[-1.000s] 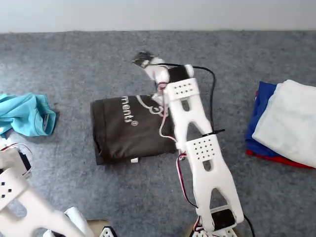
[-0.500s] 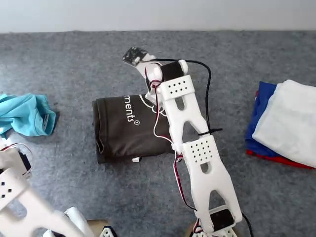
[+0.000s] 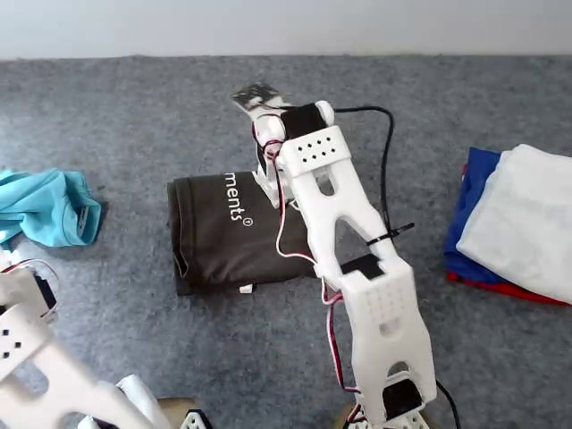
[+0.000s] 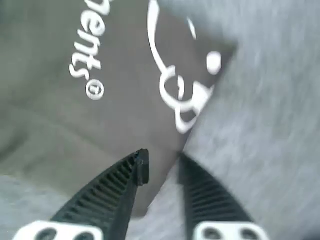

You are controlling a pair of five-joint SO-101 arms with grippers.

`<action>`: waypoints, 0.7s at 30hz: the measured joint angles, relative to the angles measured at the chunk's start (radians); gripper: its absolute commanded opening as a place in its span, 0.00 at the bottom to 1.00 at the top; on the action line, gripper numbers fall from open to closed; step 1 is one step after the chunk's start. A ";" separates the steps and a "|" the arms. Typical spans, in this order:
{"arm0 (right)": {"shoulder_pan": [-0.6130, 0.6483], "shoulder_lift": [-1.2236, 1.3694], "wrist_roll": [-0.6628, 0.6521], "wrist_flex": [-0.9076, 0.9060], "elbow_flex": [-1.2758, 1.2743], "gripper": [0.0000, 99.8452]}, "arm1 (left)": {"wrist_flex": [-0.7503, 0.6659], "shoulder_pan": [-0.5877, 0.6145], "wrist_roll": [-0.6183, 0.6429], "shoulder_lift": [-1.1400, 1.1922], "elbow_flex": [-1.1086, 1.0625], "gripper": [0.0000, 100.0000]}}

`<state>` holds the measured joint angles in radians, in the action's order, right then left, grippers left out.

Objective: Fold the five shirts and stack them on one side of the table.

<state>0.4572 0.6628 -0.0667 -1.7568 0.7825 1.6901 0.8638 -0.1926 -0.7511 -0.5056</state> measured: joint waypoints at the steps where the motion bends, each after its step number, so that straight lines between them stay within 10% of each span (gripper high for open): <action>1: 0.008 -0.035 0.061 0.000 -0.063 0.35 | 0.000 0.000 0.000 0.000 0.000 0.07; 21: 0.106 0.115 0.276 0.055 -0.307 0.35 | 0.000 0.002 0.000 0.000 0.000 0.07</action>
<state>0.5631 0.7779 0.2094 -1.7016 0.4757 1.6901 0.8654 -0.1926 -0.7511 -0.5056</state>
